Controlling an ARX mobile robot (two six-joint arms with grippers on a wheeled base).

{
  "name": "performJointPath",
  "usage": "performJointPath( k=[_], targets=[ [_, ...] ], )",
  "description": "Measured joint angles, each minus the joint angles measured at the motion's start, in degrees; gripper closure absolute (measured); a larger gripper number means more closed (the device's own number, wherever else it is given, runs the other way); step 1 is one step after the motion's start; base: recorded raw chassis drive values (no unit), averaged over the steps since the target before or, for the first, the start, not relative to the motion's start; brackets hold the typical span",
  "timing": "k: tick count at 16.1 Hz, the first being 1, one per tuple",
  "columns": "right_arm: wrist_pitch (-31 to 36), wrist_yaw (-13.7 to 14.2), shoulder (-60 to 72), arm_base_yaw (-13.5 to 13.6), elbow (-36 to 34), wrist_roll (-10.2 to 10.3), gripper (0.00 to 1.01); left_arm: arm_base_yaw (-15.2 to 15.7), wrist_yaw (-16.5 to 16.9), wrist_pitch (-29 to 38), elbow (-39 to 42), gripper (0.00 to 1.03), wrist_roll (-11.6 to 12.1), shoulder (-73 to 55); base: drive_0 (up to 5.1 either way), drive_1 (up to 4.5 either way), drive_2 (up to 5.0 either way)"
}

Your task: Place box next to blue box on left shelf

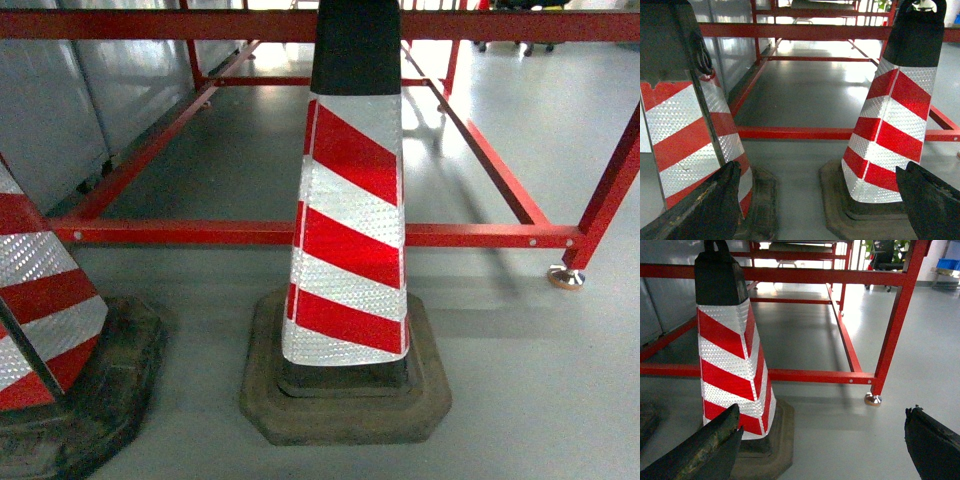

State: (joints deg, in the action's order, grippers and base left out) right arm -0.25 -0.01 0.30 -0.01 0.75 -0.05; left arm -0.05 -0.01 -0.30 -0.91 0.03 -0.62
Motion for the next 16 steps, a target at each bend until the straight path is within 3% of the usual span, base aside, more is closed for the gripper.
performJointPath(
  k=[16],
  targets=[
    [0.0, 0.0, 0.0, 0.0, 0.0, 0.0, 0.03, 0.0, 0.0, 0.0, 0.0, 0.05, 0.0, 0.0, 0.0, 0.0, 0.0]
  ],
)
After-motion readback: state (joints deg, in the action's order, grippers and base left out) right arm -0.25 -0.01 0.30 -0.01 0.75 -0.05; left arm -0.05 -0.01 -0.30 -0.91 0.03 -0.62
